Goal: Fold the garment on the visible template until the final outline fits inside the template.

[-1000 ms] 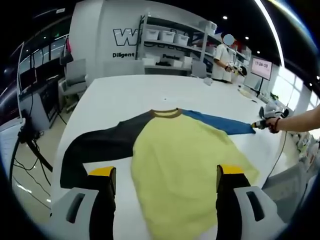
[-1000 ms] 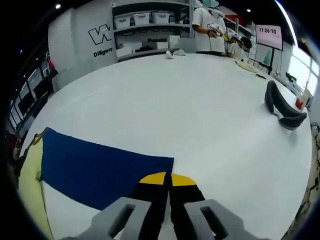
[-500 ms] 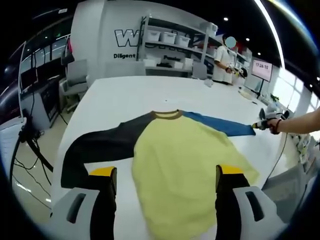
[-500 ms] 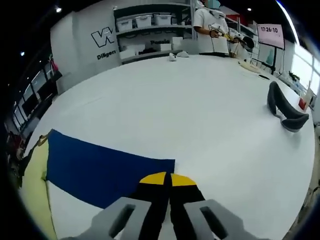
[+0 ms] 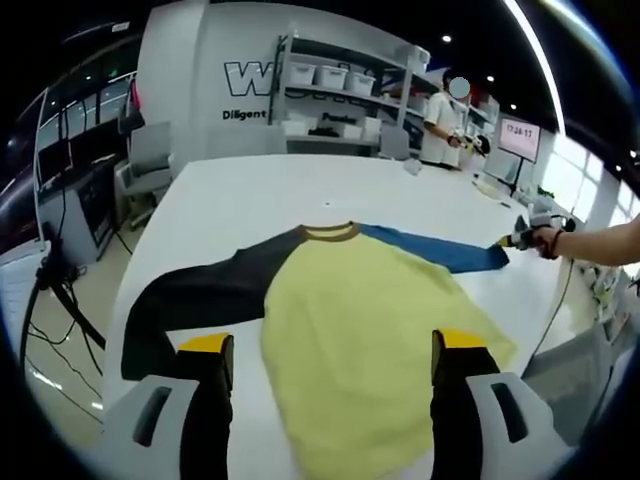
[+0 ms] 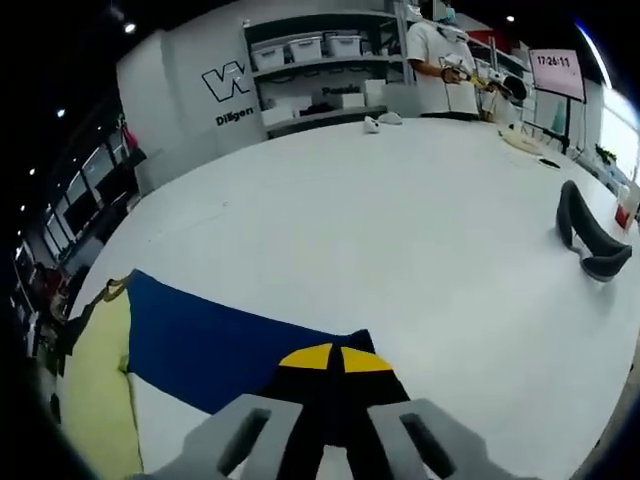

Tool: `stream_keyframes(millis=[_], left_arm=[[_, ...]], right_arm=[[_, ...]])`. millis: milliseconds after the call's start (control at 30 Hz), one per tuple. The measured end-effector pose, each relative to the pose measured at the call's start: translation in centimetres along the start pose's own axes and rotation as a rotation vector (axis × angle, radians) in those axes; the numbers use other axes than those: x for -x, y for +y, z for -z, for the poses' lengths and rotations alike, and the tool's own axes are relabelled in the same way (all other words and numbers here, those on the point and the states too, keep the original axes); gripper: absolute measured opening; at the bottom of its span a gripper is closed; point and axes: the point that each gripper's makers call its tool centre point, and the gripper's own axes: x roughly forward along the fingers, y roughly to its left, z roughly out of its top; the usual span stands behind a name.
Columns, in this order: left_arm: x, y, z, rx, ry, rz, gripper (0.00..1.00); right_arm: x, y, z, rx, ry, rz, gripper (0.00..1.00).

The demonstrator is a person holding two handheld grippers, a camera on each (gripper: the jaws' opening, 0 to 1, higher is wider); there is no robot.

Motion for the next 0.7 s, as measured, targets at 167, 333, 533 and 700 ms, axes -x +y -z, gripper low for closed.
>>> stream_keyframes(millis=[167,333,533,700], left_arm=[[0.3,-0.1,-0.1,-0.004,-0.005,0.005,0.82],[0.5,-0.1,-0.3,-0.01,-0.009,0.009,0.82],[0.8,-0.2,-0.3,-0.022,-0.012,0.018,0.83],[0.9,-0.4,-0.2,-0.043,-0.006,0.031,0.85]], right_arm=[[0.1,2.6,-1.0,0.035,0.002,-0.039,0.0],[0.1,5.0,-2.0,0.047,-0.001,-0.056,0.0],[-0.2,8.4,-3.1,0.043,0.0,-0.089,0.0],[-0.5,12.3,-3.8,0.033,0.002,-0.138,0.0]])
